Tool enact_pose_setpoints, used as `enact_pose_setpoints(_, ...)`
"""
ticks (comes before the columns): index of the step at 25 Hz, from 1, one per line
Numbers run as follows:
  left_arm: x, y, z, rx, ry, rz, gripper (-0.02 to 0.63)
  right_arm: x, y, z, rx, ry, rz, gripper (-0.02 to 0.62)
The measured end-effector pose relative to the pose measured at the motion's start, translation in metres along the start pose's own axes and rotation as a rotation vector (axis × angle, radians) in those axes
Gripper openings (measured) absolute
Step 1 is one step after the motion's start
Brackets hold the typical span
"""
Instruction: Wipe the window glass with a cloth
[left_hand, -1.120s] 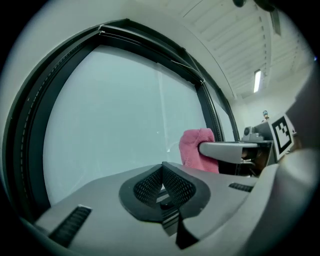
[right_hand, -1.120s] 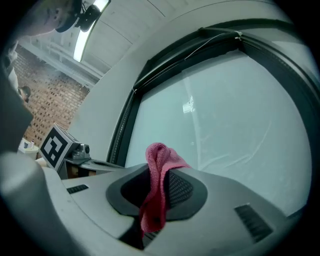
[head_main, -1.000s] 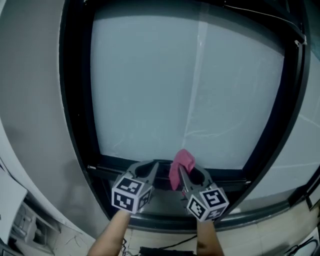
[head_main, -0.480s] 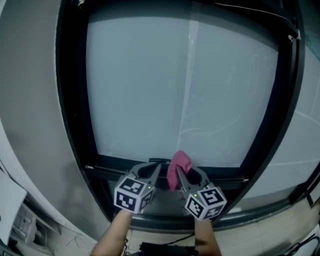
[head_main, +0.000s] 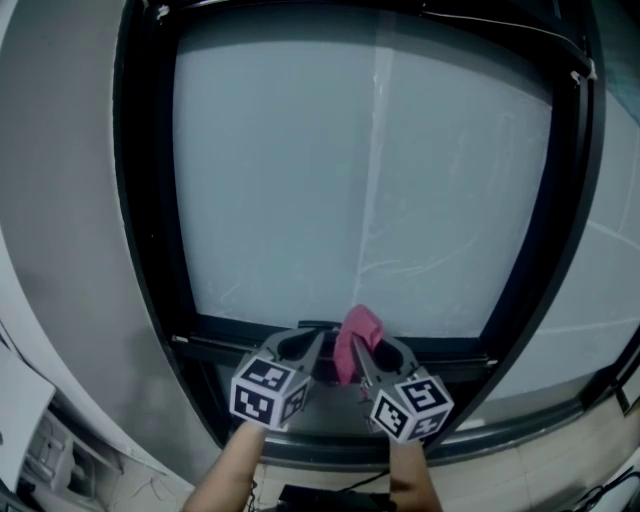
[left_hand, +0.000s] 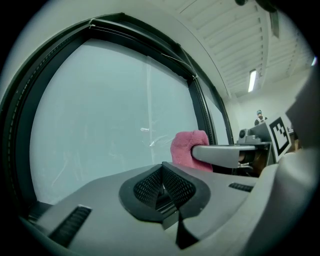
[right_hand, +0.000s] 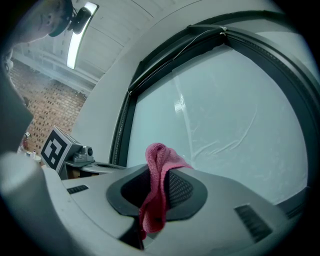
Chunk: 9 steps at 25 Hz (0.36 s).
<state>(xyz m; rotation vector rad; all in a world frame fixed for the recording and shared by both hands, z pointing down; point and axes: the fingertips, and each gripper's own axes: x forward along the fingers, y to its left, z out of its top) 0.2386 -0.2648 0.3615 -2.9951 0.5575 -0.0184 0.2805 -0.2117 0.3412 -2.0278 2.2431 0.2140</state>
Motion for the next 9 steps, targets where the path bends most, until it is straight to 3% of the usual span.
enact_pose_setpoints(9,-0.0017,0.0032,-0.0017,-0.01,0.004,0.008,0.008,0.0023,0.0008,-0.0011,0.019,-0.006,0.018,0.058)
